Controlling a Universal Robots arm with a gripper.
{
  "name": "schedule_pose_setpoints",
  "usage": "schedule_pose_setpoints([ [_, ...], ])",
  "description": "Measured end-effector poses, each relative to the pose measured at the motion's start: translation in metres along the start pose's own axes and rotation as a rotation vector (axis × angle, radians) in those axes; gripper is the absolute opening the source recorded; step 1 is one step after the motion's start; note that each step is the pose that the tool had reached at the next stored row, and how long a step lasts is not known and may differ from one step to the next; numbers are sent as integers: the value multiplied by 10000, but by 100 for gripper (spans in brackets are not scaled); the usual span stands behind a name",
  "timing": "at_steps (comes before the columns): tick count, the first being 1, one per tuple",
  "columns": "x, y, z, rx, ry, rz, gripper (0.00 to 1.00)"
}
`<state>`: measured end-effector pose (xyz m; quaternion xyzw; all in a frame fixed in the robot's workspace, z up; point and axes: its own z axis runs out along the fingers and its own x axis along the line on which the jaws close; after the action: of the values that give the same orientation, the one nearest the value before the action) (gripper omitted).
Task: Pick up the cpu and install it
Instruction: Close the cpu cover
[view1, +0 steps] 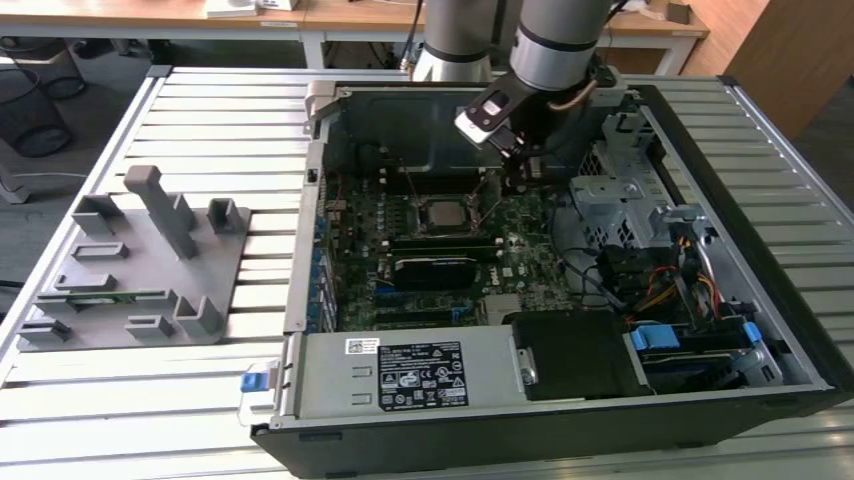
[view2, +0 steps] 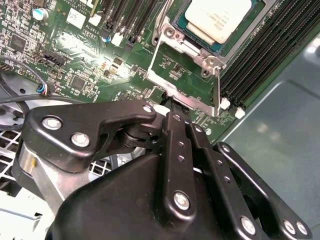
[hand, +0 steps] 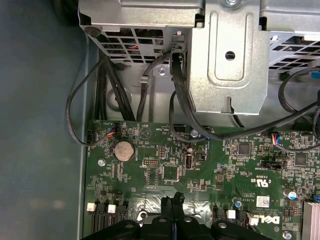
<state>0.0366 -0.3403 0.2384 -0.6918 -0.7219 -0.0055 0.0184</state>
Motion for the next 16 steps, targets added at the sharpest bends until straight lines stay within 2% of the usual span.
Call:
schedule_pose_setpoints([
  [16,2,-41,1,0,-1,-1,11],
])
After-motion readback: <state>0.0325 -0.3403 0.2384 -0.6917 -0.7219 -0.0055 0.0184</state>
